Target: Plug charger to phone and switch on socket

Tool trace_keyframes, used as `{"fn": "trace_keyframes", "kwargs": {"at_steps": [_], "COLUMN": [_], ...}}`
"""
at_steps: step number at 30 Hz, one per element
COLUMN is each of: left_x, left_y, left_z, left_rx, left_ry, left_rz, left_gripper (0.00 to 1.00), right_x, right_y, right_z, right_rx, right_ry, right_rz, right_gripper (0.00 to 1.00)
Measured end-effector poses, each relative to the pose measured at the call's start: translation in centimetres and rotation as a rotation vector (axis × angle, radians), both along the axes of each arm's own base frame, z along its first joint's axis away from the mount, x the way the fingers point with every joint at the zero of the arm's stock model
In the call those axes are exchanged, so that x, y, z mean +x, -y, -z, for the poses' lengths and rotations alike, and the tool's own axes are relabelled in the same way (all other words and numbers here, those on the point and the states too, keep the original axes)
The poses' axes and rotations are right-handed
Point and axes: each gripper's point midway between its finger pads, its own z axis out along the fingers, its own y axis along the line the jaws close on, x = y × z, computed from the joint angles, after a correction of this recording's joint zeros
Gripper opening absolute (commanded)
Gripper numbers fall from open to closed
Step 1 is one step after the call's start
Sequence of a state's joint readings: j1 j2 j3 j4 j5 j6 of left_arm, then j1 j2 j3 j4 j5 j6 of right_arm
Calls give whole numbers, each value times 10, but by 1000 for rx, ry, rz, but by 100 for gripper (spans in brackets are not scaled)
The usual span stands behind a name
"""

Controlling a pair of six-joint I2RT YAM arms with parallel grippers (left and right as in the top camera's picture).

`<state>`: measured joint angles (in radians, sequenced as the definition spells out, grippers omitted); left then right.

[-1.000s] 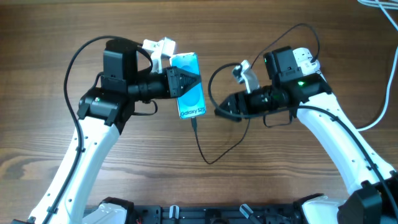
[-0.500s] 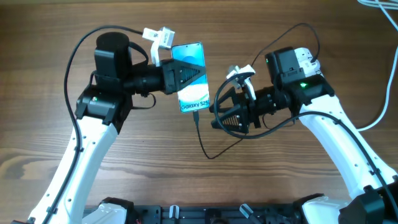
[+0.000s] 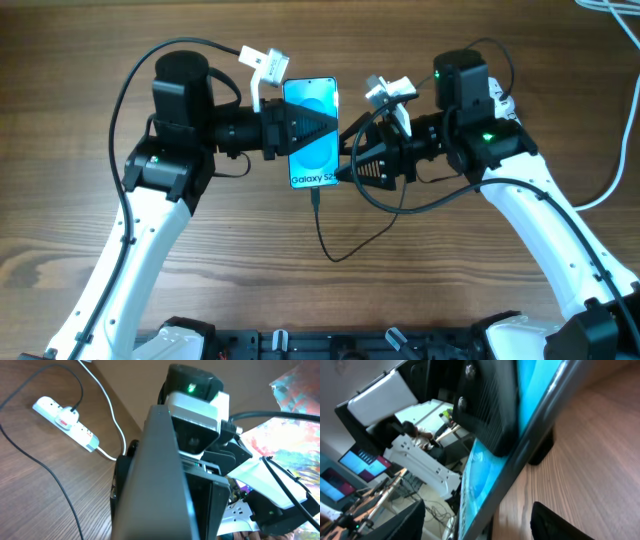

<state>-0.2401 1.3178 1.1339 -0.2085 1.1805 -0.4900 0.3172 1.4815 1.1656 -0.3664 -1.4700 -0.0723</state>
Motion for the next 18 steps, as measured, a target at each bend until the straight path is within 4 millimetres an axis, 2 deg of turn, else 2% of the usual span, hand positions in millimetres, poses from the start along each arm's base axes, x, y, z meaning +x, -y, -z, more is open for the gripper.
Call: {"fn": "trace_keyframes", "kwargs": {"at_steps": [3,7,12,14,18], "left_x": [-6,-8,-3,-2,2], "left_y": [7,13,13,13,12], "left_z": [1,2,1,2,3], "left_rx": [3,12,17,21,30], "left_ry": [12,17,38,39,42], "left_rz": [25,30,8,-1,-24], "left_gripper": [4,4,4,4,4], "right_x": [6,11,9,10,13], "right_y": [-2,-8,-19,-20,-20], "right_z": [-8,-7,-2,-1,1], "right_rx": [3,-46,-92,-100,-114], "right_ry": [-27,-138,-228,-241,-265], "right_rz": [8,50,71,80,100], "right_gripper": [56,42,39,33,32]}}
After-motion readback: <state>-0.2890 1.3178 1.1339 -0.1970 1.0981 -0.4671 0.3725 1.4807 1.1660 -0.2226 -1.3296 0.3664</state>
